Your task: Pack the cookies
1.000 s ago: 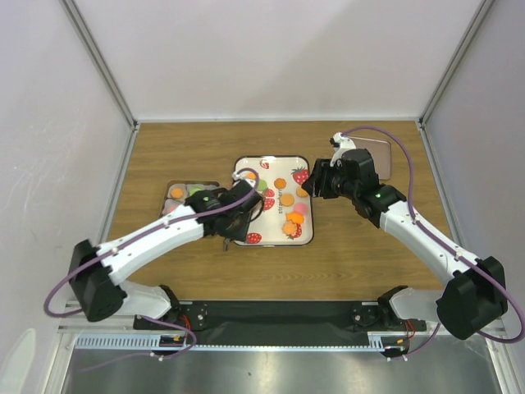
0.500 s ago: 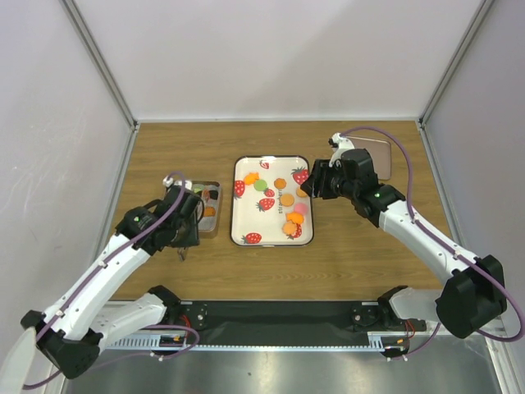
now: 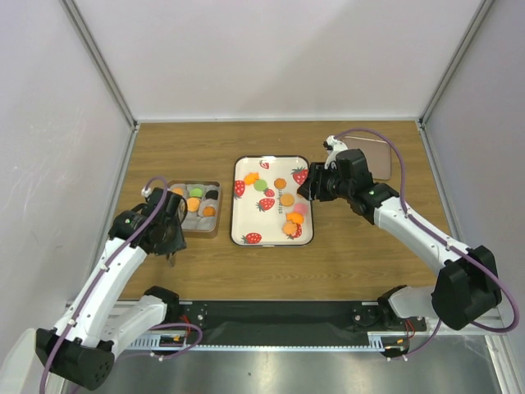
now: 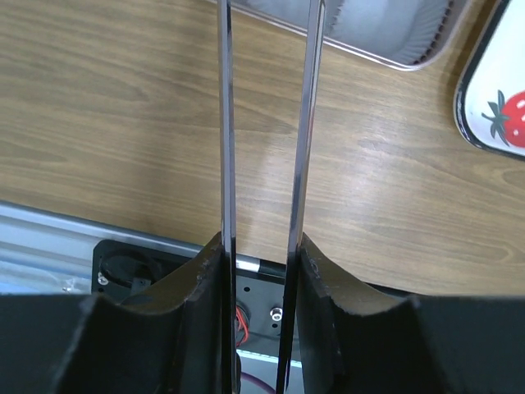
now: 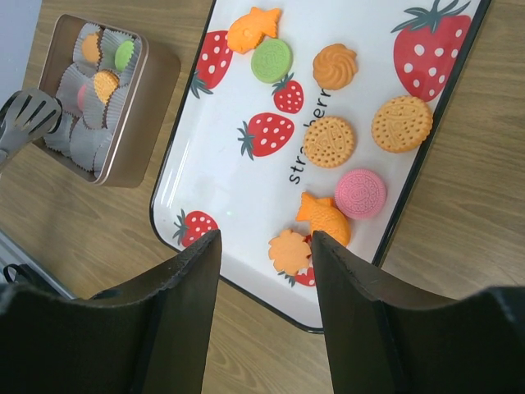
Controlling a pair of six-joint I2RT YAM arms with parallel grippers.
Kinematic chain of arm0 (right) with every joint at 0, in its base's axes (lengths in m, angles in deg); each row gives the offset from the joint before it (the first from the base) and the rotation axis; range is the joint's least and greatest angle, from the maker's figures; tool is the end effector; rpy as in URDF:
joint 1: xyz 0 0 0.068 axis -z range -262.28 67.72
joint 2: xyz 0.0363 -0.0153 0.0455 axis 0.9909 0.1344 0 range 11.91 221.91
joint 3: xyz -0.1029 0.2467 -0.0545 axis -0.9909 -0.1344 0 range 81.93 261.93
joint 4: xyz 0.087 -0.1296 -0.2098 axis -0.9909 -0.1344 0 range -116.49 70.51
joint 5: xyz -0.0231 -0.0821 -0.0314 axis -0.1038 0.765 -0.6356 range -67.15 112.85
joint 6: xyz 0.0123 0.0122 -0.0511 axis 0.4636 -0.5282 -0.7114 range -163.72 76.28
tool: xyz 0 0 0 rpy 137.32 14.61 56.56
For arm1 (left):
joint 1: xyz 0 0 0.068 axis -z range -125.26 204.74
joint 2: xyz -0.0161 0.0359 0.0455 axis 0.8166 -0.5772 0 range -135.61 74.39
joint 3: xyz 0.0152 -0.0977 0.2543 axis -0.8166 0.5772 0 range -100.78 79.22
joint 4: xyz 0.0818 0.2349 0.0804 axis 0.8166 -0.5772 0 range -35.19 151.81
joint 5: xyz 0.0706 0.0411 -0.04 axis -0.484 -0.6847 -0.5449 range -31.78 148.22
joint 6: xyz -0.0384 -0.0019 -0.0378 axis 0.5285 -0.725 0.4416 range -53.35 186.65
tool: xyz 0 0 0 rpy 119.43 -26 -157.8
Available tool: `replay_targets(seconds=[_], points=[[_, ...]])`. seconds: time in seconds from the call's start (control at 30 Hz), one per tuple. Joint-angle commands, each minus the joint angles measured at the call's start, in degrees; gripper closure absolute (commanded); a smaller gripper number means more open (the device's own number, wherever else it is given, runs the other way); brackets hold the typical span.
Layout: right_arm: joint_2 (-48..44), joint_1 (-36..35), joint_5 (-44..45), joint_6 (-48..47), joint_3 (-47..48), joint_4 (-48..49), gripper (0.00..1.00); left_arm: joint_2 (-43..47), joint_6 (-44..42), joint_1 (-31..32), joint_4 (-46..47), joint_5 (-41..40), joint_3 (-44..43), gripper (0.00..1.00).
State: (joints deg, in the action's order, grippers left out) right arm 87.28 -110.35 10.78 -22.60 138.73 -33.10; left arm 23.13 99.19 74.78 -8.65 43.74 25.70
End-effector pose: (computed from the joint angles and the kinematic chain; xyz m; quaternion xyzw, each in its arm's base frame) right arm 0.2584 0.1462 0.2897 -0.1035 0.8658 0.2838 0.3988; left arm 0.1322 -0.0388 0.2883 -0.1298 0.9657 0.0279 0.2230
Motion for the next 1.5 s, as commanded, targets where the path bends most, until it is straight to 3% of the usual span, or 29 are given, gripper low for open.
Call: replay_targets(seconds=[0.0, 0.47, 1.47], points=[[0.04, -0.23, 0.21, -0.38, 2.36, 0.60, 0.46, 0.90, -0.10, -3.23, 0.67, 1.20, 1.13, 0.67], [1.62, -0.14, -0.14, -0.38, 2.44, 0.95, 0.46, 3.10, 1.39, -7.90, -0.21, 1.56, 3.77, 0.68], [2.06, -0.66, -0.76, -0.21, 2.62, 0.77, 0.46, 4.07, 1.74, -8.78, -0.03, 0.59, 3.33, 0.57]])
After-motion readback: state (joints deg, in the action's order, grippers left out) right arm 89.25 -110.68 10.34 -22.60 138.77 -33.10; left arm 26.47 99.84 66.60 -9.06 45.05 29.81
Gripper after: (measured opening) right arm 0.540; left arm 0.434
